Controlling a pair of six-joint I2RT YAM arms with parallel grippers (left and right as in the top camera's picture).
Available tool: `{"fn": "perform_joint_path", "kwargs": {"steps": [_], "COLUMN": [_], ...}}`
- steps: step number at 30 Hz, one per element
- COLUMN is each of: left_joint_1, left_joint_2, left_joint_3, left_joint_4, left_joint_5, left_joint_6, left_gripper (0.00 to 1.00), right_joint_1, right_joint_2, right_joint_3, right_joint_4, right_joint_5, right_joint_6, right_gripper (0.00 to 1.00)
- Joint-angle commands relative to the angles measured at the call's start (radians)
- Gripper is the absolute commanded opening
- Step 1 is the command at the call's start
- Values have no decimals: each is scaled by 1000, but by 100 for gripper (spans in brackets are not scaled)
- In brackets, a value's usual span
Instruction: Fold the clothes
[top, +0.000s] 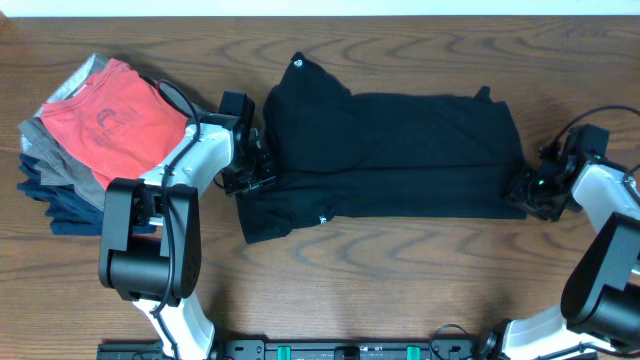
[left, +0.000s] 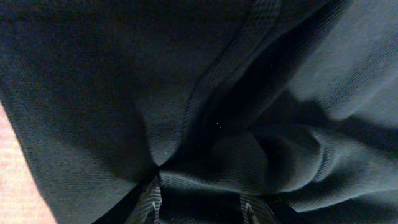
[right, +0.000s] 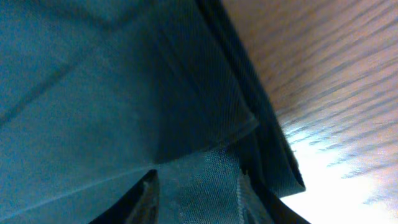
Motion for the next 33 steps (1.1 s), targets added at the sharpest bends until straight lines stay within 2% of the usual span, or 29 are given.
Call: {"fn": "perform_joint_path", "kwargs": {"steps": [1, 4, 8, 11, 14, 21, 24, 28, 29, 30, 31, 32, 33], "left_joint_1": [-3, -3, -3, -3, -3, -3, -3, -3, -3, -3, -3, -3, -3], "left_joint_2": [13, 13, 13, 13, 13, 0, -45, -167, -196, -231, -257, -283, -300], "left_joint_3": [-8, -8, -9, -9, -9, -9, -6, 29, 38, 47, 50, 51, 51], "left_joint_4": [-41, -109, -207, -263, -308, -394, -397, -364, -338, -293, -243, -180, -127], "left_joint_5": [-24, -86, -137, -137, -129, -118, -76, -82, -84, -84, -84, -84, -83], "left_joint_6": [21, 21, 26, 44, 45, 90, 116, 126, 140, 154, 155, 155, 155], "left_gripper": [43, 44, 44, 43, 23, 22, 22, 22, 24, 44, 80, 88, 88], "right_joint_1": [4, -2, -29, -59, -80, -95, -95, -95, -95, -95, -94, -93, -92], "right_joint_2": [32, 38, 38, 32, 18, -96, -174, -279, -301, -326, -345, -365, -381], "right_joint_3": [-35, -62, -70, -70, -70, -70, -69, -68, -68, -68, -68, -68, -68], "right_joint_4": [5, -24, -116, -151, -187, -219, -214, -188, -176, -160, -144, -126, -110], "right_joint_5": [61, 210, 385, 401, 401, 382, 343, 254, 230, 195, 162, 120, 79], "right_joint_6": [-15, 53, 185, 216, 233, 239, 239, 219, 212, 203, 188, 164, 142], "right_gripper": [44, 45, 40, 40, 41, 44, 49, 65, 70, 73, 75, 76, 77]}}
